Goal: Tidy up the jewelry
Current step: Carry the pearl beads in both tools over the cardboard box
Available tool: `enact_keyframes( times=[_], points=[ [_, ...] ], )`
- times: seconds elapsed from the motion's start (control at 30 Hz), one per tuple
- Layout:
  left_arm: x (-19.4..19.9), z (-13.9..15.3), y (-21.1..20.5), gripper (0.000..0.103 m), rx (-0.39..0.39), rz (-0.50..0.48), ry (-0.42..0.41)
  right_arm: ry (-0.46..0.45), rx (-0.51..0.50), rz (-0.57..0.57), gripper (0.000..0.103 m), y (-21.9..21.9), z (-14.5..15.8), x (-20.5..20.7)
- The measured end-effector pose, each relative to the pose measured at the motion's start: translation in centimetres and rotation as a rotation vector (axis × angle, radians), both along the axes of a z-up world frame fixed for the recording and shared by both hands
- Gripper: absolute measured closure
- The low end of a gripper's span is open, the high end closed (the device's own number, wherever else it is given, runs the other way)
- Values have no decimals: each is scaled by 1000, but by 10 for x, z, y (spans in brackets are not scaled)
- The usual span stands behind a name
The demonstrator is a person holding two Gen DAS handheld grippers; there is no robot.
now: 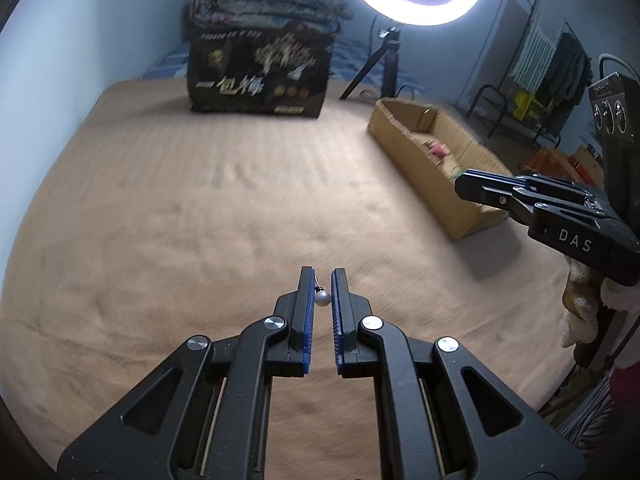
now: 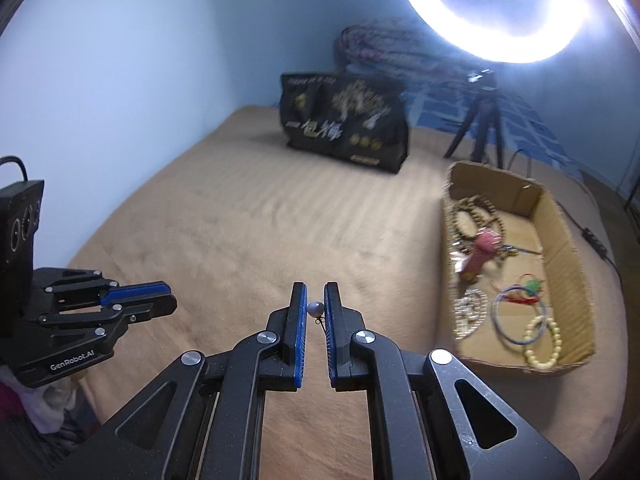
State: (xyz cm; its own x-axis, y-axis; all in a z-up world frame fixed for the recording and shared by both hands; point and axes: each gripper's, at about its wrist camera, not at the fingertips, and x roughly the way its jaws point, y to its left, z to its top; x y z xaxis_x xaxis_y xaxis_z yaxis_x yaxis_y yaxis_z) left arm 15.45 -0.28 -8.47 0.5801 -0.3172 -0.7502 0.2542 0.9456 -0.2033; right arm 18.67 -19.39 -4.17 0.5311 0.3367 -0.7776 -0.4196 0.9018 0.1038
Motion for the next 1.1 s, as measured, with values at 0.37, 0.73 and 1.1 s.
enact_keyframes(
  times=[0.37, 0.73, 1.1],
  points=[
    [21, 36, -49, 97, -48, -64, -56, -71, 45, -170, 96, -73, 37, 6],
    [51, 54, -109, 97, -72, -126, -86, -88, 71, -288, 96, -126, 44, 35],
    [83, 43, -165, 97, -74, -174, -76, -64, 63, -357, 96, -160, 26, 73]
  ],
)
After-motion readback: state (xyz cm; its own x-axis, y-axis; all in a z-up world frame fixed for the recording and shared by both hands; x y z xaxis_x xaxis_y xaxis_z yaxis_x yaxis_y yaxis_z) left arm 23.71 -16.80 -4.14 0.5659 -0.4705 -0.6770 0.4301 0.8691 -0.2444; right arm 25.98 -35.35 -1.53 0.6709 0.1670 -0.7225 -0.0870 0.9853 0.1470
